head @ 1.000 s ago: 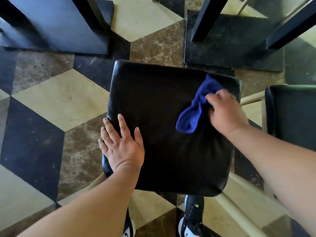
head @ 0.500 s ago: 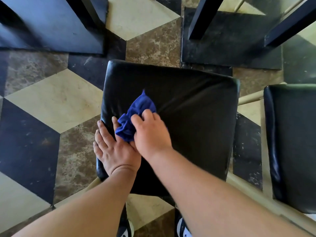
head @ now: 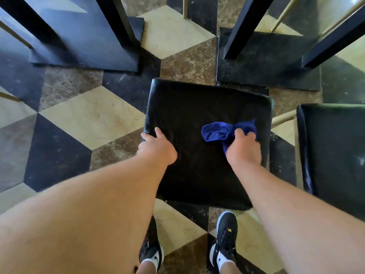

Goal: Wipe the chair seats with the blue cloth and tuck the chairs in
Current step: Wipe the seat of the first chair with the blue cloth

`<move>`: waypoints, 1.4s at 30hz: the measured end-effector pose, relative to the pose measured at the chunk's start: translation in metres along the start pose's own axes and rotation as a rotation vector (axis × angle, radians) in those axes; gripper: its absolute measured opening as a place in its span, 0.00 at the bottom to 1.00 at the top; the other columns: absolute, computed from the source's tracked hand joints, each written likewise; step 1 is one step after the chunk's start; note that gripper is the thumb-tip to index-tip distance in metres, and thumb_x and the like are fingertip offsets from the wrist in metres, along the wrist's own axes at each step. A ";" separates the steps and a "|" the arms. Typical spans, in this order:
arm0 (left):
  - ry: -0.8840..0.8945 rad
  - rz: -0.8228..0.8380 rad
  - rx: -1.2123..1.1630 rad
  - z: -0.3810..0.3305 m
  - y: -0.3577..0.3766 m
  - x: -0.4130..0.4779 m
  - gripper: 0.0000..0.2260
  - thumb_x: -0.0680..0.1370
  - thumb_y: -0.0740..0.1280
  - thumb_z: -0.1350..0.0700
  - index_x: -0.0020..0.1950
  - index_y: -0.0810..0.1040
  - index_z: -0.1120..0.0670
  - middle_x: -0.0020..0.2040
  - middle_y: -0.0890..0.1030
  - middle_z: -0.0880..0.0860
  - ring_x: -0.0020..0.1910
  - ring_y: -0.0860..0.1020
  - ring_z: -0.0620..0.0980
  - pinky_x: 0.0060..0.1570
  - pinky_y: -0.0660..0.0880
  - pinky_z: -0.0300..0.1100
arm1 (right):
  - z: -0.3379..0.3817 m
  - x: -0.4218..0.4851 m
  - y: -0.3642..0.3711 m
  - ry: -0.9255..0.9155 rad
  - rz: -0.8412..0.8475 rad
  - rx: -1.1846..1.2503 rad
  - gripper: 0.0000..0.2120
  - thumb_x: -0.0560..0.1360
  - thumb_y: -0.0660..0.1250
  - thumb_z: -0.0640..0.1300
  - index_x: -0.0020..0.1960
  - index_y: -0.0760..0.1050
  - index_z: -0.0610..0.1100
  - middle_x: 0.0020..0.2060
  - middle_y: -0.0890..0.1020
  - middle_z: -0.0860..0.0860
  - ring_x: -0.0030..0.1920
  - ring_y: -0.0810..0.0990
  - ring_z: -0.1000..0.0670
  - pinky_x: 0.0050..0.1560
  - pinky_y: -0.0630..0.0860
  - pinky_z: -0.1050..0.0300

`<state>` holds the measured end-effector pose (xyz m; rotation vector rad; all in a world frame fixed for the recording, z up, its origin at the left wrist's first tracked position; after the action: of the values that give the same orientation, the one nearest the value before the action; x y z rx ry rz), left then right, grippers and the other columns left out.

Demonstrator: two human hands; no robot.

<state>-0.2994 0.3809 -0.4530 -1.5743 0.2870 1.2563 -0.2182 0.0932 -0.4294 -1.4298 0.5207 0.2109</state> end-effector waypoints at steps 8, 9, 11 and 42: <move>0.165 0.621 -0.066 0.109 -0.029 -0.064 0.25 0.82 0.70 0.43 0.77 0.72 0.47 0.74 0.77 0.48 0.60 0.83 0.51 0.54 0.82 0.54 | 0.133 -0.125 0.094 -0.040 0.500 0.340 0.20 0.79 0.63 0.45 0.70 0.72 0.51 0.66 0.76 0.43 0.60 0.78 0.39 0.51 0.70 0.55; 0.170 0.574 -0.127 0.121 -0.033 -0.062 0.21 0.82 0.70 0.45 0.74 0.75 0.49 0.71 0.79 0.48 0.58 0.84 0.50 0.51 0.83 0.52 | 0.150 -0.139 0.102 -0.054 0.554 0.360 0.19 0.79 0.63 0.45 0.69 0.73 0.50 0.65 0.78 0.43 0.58 0.79 0.39 0.52 0.71 0.54; 0.156 0.430 -0.214 0.148 -0.033 -0.051 0.17 0.82 0.72 0.50 0.69 0.80 0.54 0.66 0.82 0.53 0.58 0.84 0.53 0.53 0.84 0.51 | 0.178 -0.165 0.116 -0.087 0.686 0.379 0.17 0.79 0.63 0.44 0.68 0.74 0.47 0.64 0.79 0.42 0.59 0.79 0.40 0.59 0.76 0.49; 0.165 -0.330 -0.924 0.180 -0.072 -0.264 0.32 0.84 0.66 0.46 0.84 0.55 0.43 0.74 0.72 0.47 0.55 0.83 0.45 0.46 0.82 0.38 | 0.130 -0.392 -0.141 -1.110 0.269 0.043 0.07 0.75 0.66 0.48 0.41 0.70 0.50 0.43 0.70 0.52 0.43 0.68 0.47 0.43 0.73 0.46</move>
<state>-0.4608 0.4542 -0.1771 -2.3820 -0.5187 1.0365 -0.4690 0.2654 -0.1168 -0.9892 -0.2105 1.1155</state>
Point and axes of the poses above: each hand's wrist, its own x-axis towards the middle knuckle, its own y-axis out of the palm, z = x × y, the point moved 10 cm from there along x, towards the middle knuckle
